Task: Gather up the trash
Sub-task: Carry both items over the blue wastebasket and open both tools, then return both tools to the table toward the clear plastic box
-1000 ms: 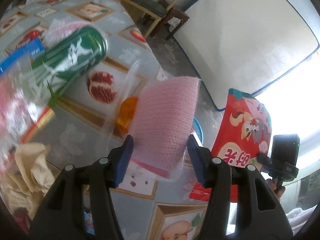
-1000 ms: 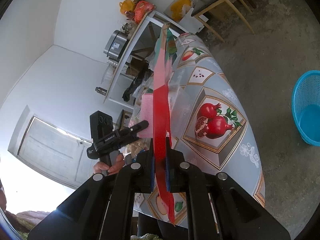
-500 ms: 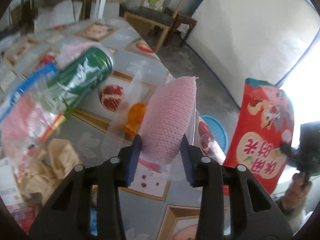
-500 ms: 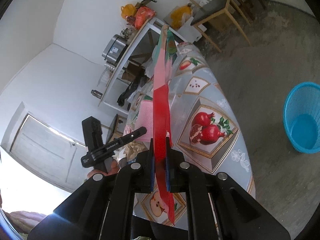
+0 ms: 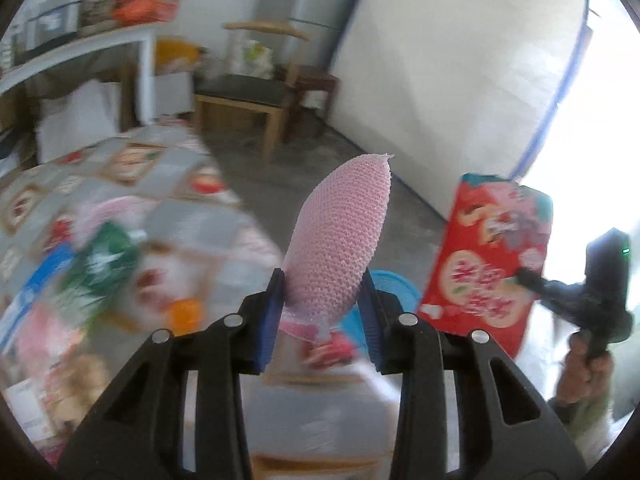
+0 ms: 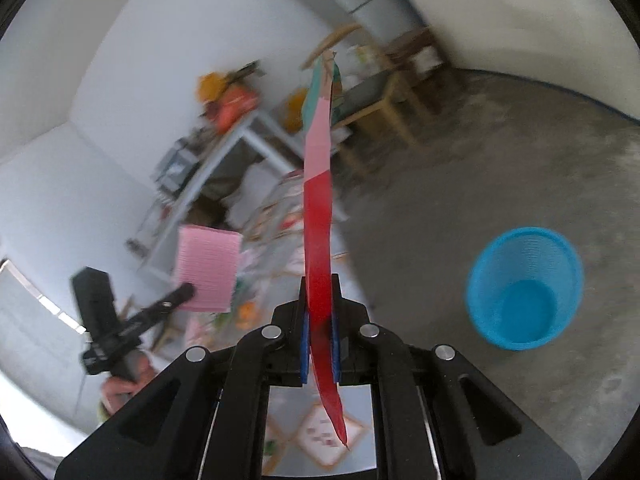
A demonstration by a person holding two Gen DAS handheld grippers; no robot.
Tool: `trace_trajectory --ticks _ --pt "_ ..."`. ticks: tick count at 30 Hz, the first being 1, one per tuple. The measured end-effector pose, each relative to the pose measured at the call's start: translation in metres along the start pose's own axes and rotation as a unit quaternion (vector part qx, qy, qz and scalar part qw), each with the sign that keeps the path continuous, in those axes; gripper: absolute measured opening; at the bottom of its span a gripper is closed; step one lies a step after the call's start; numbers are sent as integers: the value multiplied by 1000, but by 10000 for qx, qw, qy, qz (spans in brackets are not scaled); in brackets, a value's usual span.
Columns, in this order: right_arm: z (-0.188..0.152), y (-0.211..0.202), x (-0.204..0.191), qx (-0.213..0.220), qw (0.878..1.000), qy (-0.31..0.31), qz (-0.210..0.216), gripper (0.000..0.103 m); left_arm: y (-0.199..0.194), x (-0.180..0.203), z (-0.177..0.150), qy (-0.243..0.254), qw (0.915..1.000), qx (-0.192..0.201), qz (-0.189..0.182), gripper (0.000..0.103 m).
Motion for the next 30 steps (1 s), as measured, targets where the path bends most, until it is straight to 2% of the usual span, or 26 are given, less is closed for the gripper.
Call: trace_trajectory --ticks 4,7,8,12,16,18,19,20,21,23,26,30 --pt "6 -16 47 134 9978 152 -633 8 50 63 3 181 9970 -524 -549 35" --pt "6 -17 84 111 9945 293 -1001 8 102 109 -5 117 9888 -1164 -925 35" --pt "7 -15 100 83 9927 363 -1143 8 126 124 -10 139 9867 -1374 -862 35" --pt "8 -3 157 -55 9864 673 -1500 8 191 162 -23 430 9813 -1785 -584 35" --pt "14 11 206 -76 9800 849 -1800 8 246 185 -30 289 9743 -2172 -513 35" --pt "21 24 224 -54 9770 942 -1912 11 265 189 -25 192 9760 -2132 -411 41" --pt "25 30 238 -16 9754 985 -1973 11 273 187 -21 178 9766 -2118 -324 57" --pt "26 36 247 -30 9749 994 -1991 18 280 186 -19 142 9773 -2103 -203 72" --pt "26 41 259 -69 9719 982 -2139 34 287 182 -17 80 9785 -2060 -54 73" --pt "27 46 282 -114 9629 917 -2536 43 287 176 -14 -37 9795 -2014 51 73" --pt "18 43 303 -194 9533 934 -2866 43 275 167 -16 -144 9807 -1948 -23 73" --pt "10 27 302 -70 9533 975 -2857 43 244 157 -11 -16 9864 -1644 -15 74"
Point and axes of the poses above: each gripper's, at about its wrist camera, not at the fingertips, and y roughly the way its jaws point, x to its right, z to its top, the point moved 8 cm from there along y, roughly the way its jaws point, and after that the axes turned 11 degrees about z, right-handed, at the moved point
